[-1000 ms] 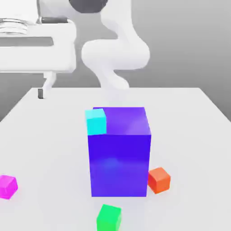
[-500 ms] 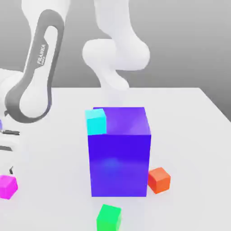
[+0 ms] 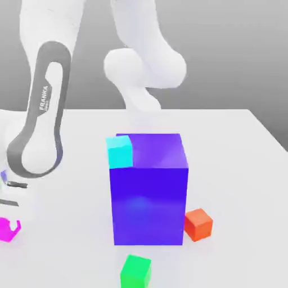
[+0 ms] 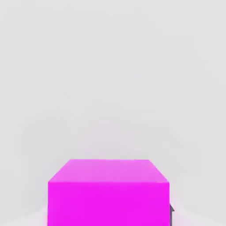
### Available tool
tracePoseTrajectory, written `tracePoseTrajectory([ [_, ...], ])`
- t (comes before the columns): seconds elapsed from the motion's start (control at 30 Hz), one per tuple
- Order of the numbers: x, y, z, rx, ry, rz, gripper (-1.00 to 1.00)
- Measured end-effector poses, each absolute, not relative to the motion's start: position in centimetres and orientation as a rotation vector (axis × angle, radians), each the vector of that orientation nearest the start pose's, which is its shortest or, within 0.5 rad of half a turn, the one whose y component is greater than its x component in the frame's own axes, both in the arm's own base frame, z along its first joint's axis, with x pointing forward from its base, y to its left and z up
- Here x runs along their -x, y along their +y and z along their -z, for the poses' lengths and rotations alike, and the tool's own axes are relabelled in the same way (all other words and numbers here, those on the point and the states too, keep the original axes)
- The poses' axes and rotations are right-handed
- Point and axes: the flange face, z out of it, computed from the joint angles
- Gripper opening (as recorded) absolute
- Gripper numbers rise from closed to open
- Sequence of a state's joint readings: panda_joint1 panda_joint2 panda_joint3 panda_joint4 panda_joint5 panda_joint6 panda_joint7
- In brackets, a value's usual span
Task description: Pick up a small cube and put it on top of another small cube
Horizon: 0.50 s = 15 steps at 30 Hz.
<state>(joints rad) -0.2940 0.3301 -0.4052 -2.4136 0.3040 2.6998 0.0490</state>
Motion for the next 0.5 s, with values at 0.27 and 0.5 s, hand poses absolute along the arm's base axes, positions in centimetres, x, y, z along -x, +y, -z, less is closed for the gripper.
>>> tracePoseTrajectory([
  [0.27, -40.3, -27.7, -20.0, 2.811, 1.426, -0.016, -1.00],
  [0.5, -43.3, -22.3, -20.8, 2.860, 1.341, -0.019, -1.00],
])
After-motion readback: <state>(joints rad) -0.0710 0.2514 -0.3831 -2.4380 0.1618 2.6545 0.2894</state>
